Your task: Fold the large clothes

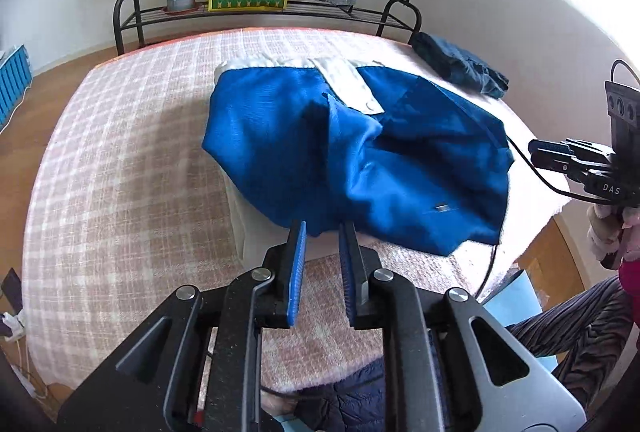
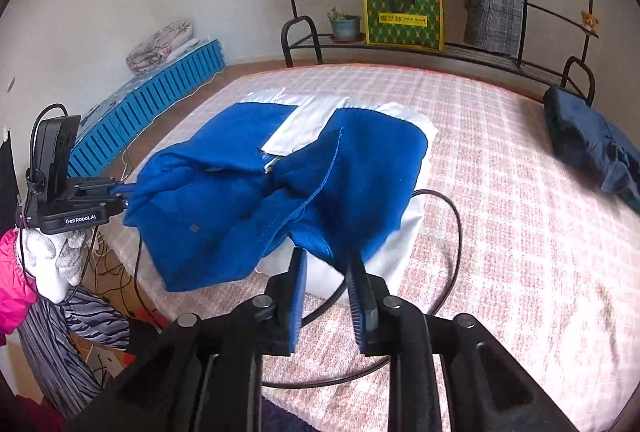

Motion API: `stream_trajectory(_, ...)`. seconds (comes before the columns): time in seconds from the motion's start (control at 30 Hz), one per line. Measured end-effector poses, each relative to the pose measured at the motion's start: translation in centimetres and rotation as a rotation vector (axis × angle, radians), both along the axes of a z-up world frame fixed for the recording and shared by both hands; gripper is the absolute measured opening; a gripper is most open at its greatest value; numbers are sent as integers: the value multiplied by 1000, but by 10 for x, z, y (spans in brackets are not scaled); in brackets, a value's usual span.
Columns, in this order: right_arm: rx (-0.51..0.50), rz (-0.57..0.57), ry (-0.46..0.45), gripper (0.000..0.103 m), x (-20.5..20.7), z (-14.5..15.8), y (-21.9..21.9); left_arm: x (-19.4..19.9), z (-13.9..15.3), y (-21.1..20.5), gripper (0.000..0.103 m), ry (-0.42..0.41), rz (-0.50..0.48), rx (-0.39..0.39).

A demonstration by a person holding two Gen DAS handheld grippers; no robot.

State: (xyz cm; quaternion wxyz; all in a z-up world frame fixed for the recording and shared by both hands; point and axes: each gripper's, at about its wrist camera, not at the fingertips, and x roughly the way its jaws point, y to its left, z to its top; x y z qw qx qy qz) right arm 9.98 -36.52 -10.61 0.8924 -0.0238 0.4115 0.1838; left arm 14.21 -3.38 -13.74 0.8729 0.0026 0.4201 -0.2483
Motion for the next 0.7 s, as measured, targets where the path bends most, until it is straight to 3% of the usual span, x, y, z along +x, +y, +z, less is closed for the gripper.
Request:
stream_trajectory(0.07,-4,-10,-36,32,-17,18,-5,-15,18,10,29,-36,-5,-9)
stream_trajectory(0.33,62,-47,-154,36,-84,92,-29,-53,103,40,31,-131,23,-107)
stream_trajectory(0.5,105,-39,-224,42,-114,137,-31,-62,155,50,46,-186,43,-169)
stream_trajectory(0.57,134,-41,-244,54,-117,152,-31,-60,169,51,56,-205,49,-182)
stream_trajectory(0.6,144,-51,-262,65,-119,157,-32,-56,173,52,57,-213,60,-185)
stream_trajectory(0.7,155,-64,-282,68,-113,158,-31,-39,170,52,58,-216,82,-181)
